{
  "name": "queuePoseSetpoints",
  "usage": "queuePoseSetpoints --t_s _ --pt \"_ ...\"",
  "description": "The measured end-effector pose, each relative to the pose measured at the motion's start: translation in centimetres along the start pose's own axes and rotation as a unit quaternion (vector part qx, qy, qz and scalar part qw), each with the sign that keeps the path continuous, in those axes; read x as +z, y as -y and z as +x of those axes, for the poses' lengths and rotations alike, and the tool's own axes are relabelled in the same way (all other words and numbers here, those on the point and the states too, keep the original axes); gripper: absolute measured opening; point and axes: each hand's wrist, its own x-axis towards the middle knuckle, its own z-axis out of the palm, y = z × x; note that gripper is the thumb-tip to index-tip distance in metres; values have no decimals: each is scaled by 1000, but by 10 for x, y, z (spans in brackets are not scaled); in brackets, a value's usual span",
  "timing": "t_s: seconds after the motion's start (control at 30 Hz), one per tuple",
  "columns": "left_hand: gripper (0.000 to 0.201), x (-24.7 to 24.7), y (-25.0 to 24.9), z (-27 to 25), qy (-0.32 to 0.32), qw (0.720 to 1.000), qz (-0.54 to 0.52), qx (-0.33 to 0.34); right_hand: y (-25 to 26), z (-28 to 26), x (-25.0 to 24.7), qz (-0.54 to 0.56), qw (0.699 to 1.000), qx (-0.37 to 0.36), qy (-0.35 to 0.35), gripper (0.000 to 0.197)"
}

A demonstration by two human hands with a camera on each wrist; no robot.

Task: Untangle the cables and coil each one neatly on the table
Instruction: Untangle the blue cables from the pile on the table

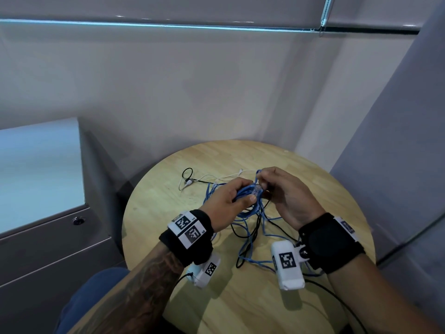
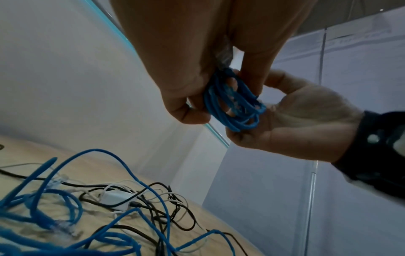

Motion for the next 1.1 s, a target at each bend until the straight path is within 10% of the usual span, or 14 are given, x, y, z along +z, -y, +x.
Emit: queuePoseSetpoints --t_s 0.53,0.8,1.1 --pt "14 -2 -13 -4 -116 993 -23 12 11 -14 9 -295 937 -177 53 34" --pt "22 2 -9 -3 -109 994 8 19 2 -8 3 -231 970 -65 47 20" --pt "27 21 15 -11 3 989 -86 -118 7 16 -30 -251 927 -174 -219 16"
